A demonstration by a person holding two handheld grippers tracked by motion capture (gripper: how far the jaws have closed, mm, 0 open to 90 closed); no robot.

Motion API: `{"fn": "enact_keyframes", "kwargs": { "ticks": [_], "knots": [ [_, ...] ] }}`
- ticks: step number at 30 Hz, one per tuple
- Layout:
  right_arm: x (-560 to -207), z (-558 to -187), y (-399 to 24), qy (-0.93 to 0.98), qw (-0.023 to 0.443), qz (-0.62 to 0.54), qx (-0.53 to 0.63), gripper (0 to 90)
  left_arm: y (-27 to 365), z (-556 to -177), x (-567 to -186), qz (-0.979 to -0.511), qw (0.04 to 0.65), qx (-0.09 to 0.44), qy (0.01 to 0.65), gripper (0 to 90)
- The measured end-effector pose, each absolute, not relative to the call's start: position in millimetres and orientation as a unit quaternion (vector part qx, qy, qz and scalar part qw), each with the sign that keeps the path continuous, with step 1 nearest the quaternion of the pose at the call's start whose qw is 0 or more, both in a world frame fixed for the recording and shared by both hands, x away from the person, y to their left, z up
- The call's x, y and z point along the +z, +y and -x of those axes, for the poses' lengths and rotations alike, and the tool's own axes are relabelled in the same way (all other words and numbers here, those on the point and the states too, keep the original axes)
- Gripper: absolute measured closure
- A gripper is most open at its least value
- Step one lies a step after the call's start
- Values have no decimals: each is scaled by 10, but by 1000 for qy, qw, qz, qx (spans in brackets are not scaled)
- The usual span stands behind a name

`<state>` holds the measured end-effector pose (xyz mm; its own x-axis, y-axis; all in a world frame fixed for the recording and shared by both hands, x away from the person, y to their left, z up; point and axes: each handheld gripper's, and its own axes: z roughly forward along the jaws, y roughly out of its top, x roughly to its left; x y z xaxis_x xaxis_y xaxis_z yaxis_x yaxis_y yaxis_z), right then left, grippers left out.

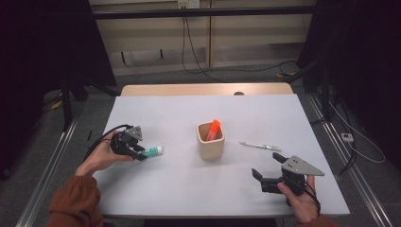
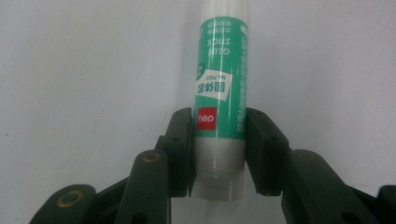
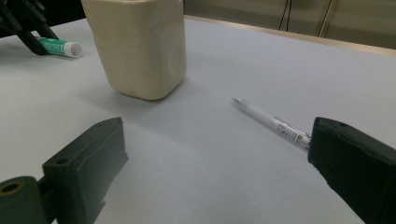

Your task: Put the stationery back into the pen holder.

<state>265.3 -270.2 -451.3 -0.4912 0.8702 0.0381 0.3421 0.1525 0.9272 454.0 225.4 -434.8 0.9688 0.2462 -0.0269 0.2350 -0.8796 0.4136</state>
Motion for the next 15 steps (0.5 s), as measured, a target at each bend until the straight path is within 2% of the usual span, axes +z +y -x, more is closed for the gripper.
{"fn": "enact_keyframes", "kwargs": {
  "ticks": [15],
  "knots": [
    [-4515,-2655,-2702,710,268,-428,491,40,2255,-4465,-4336,-956,230,1,181,656]
  ]
}}
